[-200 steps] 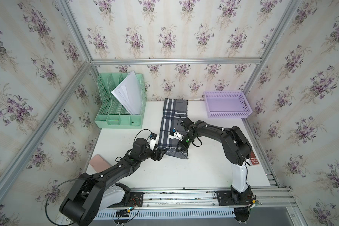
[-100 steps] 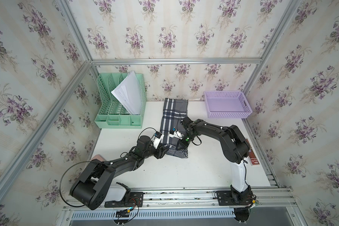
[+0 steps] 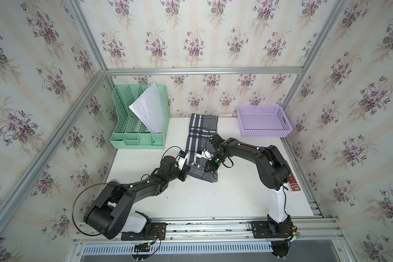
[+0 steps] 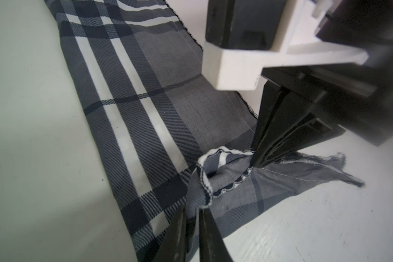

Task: Roll up the pillowcase
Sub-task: Roll the pillowcase at the center of the board.

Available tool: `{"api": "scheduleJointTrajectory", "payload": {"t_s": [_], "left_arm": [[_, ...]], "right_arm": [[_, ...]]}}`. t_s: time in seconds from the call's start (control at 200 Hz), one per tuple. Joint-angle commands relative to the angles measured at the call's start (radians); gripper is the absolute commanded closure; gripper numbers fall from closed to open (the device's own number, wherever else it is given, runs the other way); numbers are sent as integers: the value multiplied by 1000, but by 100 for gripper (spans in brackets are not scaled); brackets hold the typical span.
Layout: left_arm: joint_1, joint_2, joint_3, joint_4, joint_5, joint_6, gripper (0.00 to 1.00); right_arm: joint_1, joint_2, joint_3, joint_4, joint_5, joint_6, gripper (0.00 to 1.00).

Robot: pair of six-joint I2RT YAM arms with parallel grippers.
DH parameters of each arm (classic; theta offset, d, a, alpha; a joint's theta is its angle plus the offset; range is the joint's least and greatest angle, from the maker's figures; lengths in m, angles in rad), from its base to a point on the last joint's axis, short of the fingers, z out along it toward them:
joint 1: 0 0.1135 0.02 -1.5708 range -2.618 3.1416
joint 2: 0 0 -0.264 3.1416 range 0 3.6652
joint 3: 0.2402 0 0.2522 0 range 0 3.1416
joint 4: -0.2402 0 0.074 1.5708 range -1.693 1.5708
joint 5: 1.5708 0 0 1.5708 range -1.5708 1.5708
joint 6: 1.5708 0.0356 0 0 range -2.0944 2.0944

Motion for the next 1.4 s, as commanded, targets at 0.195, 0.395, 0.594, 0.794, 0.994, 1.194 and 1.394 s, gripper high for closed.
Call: {"api": "scheduleJointTrajectory", "payload": {"t_s": [0.195, 0.395, 0.594, 0.794, 0.994, 1.194, 1.394], "left_arm": [[2, 106, 152, -269, -147, -125, 100], [1, 133, 178, -328, -168, -155, 100], [1, 144, 211, -381, -163, -171, 100], [2, 172, 237, -414, -171, -166, 100], [1, 187, 242, -414, -170, -174, 100], [1, 189, 243, -411, -169, -176, 100], [1, 182, 252, -425, -172, -178, 99]], "right_arm": [[5, -232, -168, 303, 256, 88, 54], [73, -331, -293, 419, 551, 106, 52], [282, -479, -580, 714, 781, 27, 52], [417, -497, -714, 898, 794, -46, 51], [438, -391, -684, 920, 770, -83, 51], [436, -275, -620, 928, 793, -109, 51], [396, -210, -586, 913, 781, -97, 83]]}}
